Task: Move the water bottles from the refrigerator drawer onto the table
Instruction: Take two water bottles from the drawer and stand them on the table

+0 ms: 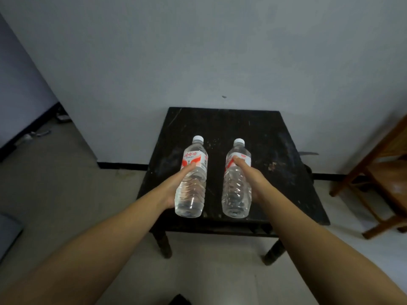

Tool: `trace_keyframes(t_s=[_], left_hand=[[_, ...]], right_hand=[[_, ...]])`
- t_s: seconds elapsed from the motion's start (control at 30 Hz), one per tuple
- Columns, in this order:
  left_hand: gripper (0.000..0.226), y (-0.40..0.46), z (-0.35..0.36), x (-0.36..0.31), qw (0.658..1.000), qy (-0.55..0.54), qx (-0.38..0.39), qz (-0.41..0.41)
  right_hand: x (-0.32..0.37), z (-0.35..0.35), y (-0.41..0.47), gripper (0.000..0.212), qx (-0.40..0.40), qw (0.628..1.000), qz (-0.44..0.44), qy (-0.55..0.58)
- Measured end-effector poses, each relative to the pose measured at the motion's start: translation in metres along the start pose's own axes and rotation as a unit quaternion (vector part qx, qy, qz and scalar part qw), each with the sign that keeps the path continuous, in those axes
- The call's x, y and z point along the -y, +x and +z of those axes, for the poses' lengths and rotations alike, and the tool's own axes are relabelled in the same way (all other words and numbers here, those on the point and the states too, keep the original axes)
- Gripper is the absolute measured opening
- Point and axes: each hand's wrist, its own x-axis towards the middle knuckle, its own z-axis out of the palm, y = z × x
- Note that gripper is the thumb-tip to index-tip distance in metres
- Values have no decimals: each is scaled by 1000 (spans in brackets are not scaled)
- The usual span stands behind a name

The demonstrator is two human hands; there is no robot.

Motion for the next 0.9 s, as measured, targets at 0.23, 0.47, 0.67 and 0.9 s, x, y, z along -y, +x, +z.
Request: trace_keyframes(t_s=[0.23,0.47,0.67,0.9], left_hand=[[53,80,-25,-78,1000,9,4,8],[54,175,-63,-182,998,8,55,-26],[62,247,-97,-268,999,30,32,11],[64,333,-129,-328,986,139,-62,68]], right_hand=[[47,33,91,53,1,1000,-9,-25],[100,91,204,44,-25,998,-19,-56],[150,143,306,51,-68,991,-39,-108],[170,172,414,78,-123,969,-97,-193]])
